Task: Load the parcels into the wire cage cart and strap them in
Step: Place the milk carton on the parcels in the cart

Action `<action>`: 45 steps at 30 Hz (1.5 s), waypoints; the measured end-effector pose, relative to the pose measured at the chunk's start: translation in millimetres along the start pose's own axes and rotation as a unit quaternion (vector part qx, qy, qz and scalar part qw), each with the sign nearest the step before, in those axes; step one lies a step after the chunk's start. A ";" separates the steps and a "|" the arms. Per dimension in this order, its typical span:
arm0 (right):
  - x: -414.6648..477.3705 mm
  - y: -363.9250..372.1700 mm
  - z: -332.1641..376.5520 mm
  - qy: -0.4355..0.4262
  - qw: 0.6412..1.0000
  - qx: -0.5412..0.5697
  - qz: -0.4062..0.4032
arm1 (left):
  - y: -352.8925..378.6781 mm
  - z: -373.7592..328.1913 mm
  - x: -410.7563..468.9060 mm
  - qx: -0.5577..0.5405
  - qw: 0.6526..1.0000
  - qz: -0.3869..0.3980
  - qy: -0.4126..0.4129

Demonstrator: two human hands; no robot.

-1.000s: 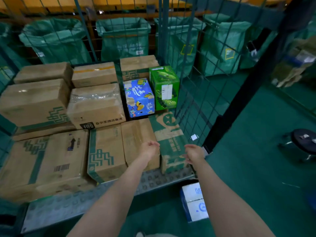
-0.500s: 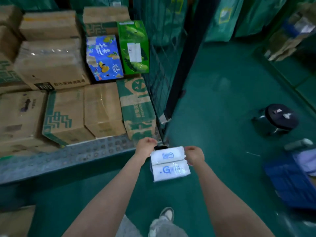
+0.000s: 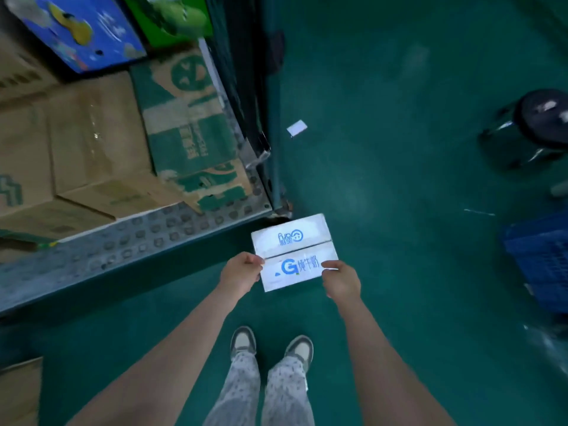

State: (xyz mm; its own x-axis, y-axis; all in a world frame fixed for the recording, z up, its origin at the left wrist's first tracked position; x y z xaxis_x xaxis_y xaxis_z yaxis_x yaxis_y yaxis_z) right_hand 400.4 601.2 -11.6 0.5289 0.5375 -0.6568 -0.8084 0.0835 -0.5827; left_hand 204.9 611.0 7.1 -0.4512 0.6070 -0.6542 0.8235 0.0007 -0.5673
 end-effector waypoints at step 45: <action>153.3 52.5 -70.3 -0.048 0.976 0.142 -0.161 | 87.1 100.2 82.8 -0.164 0.972 -0.088 -0.144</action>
State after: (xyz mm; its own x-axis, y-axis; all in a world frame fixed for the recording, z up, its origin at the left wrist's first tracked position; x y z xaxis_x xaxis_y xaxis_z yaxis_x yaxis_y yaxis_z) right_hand 457.2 629.0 -176.5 0.7518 0.5194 -0.4062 -0.6503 0.4820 -0.5872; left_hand 204.8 581.7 -146.7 -0.6342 0.3275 -0.7004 0.7686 0.3659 -0.5248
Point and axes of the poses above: each hand's wrist, its own x-axis towards the middle knuckle, its own y-axis out of the palm, z = x × y, the point moved 3 cm from there along x, towards the middle knuckle, and after that the axes turned 15 degrees about -z, right-handed, at the moved point
